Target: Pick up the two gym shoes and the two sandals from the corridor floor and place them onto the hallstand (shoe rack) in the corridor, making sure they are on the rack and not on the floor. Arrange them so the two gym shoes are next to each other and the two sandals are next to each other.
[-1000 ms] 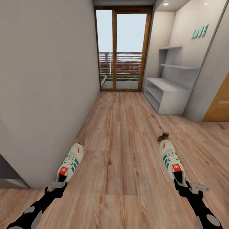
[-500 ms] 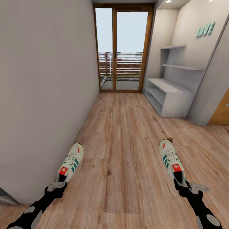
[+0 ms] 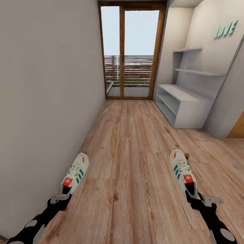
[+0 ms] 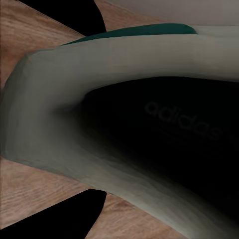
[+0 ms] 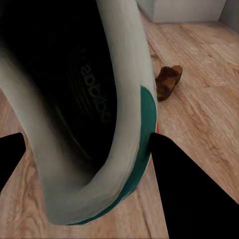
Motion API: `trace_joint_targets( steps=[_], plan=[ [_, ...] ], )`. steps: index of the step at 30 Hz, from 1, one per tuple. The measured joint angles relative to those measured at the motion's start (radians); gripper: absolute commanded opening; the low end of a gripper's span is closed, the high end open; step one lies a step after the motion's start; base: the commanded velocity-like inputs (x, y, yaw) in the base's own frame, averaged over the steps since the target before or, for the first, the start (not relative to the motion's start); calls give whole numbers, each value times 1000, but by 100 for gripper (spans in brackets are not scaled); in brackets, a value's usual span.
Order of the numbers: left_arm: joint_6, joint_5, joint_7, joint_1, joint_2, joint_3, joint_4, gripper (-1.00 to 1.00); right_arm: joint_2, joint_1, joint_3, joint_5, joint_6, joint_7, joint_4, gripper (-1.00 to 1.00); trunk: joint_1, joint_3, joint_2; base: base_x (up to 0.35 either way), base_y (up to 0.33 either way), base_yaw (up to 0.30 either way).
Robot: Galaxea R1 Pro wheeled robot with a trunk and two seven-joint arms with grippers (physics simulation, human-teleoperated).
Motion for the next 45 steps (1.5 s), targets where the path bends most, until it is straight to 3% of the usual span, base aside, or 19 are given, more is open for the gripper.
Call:
trace_joint_targets(
  steps=[45],
  plan=[
    [0,0,0,0,2,1,-1,-100,0,0,2,-2,0,0,-2,-100,0,0,0,341,0,0]
  ],
)
